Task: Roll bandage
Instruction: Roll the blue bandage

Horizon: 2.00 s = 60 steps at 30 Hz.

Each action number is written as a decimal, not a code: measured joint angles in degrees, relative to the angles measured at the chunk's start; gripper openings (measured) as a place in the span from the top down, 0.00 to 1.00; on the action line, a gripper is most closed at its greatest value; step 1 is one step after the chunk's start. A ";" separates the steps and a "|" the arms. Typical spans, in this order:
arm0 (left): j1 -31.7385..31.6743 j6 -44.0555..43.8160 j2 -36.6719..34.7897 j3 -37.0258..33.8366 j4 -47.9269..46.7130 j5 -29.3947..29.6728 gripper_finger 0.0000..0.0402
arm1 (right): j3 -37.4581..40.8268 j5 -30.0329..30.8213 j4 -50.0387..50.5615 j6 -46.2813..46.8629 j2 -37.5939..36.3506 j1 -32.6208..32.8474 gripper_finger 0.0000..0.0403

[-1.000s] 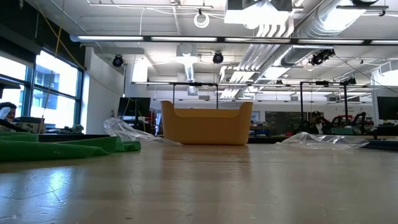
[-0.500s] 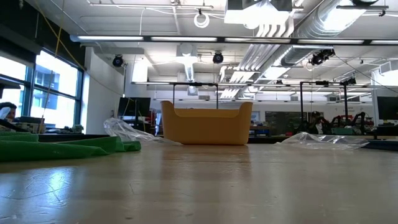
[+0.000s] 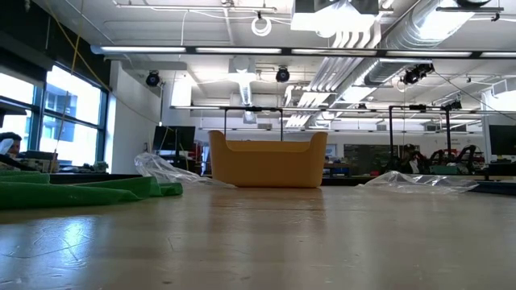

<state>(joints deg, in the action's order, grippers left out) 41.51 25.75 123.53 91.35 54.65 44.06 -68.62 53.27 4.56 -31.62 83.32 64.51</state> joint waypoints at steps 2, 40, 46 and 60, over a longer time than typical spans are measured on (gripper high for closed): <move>0.25 -2.41 -1.83 0.00 -6.61 2.26 0.85 | 0.00 -0.28 0.51 0.79 -0.01 0.02 0.99; -1.04 -8.99 3.38 -0.02 -7.36 14.11 0.68 | 0.00 13.86 -2.54 -3.96 -0.27 3.04 1.00; -0.75 -7.12 3.38 -0.02 -7.22 10.86 0.68 | 0.00 13.85 -2.44 -3.39 -0.27 3.06 1.00; -1.63 -18.23 3.36 0.04 -23.01 8.66 0.68 | 0.00 13.20 -2.22 -3.18 -0.27 3.05 1.00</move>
<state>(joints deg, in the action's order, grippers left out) 39.88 7.52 126.89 91.39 31.64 52.72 -68.62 66.47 2.33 -34.80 83.05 67.56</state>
